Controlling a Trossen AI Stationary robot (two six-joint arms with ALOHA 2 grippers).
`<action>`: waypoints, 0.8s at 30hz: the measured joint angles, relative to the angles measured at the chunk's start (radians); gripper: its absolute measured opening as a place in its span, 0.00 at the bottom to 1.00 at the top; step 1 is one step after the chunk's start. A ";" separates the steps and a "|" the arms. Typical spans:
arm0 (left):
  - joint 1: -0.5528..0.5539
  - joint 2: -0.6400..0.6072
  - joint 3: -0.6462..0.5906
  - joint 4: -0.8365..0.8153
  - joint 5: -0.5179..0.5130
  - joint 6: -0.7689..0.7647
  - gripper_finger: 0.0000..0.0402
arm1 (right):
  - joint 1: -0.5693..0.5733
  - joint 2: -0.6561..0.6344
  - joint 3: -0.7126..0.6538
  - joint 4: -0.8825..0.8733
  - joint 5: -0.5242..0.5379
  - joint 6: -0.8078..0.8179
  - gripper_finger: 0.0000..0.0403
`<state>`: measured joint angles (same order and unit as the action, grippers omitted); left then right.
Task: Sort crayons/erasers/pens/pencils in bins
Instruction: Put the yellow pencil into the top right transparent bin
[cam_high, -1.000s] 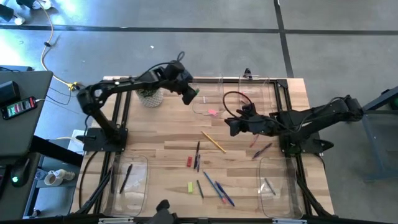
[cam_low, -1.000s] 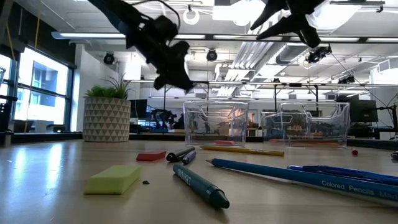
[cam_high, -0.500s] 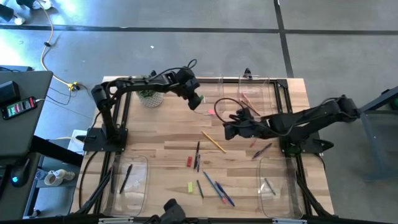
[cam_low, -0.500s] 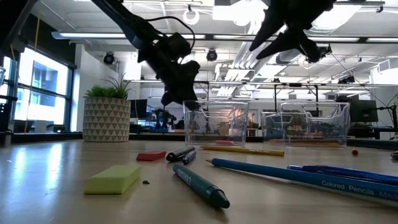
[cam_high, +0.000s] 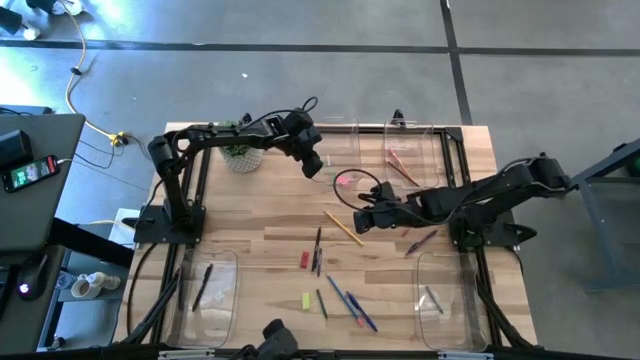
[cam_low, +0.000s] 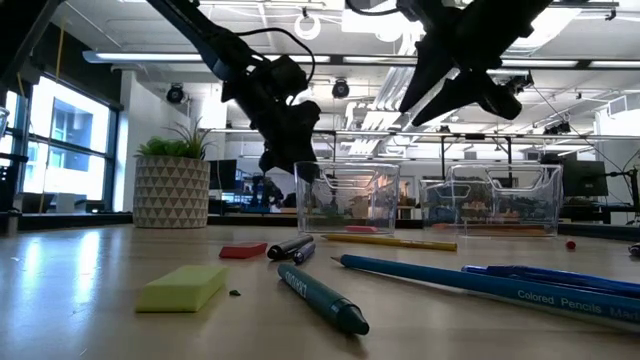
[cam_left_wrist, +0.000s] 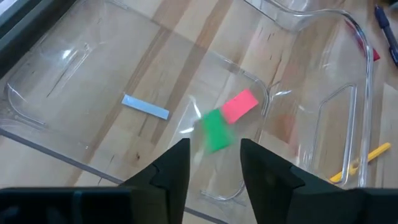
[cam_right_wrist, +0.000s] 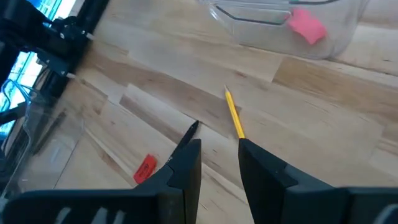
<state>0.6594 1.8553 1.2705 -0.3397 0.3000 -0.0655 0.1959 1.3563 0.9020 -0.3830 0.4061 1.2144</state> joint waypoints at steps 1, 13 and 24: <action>0.000 -0.001 0.000 0.000 0.000 -0.001 0.35 | 0.000 0.000 0.000 0.006 0.000 -0.002 0.24; 0.002 -0.007 0.235 -0.316 0.015 0.140 0.37 | 0.000 -0.001 0.170 -0.079 0.005 -0.226 0.24; -0.011 -0.117 0.297 -0.630 0.015 0.188 0.34 | 0.000 0.005 0.218 -0.270 -0.099 -0.247 0.24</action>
<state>0.6481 1.7382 1.5674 -0.9694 0.3149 0.1224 0.1959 1.3612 1.1204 -0.6530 0.3070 0.9670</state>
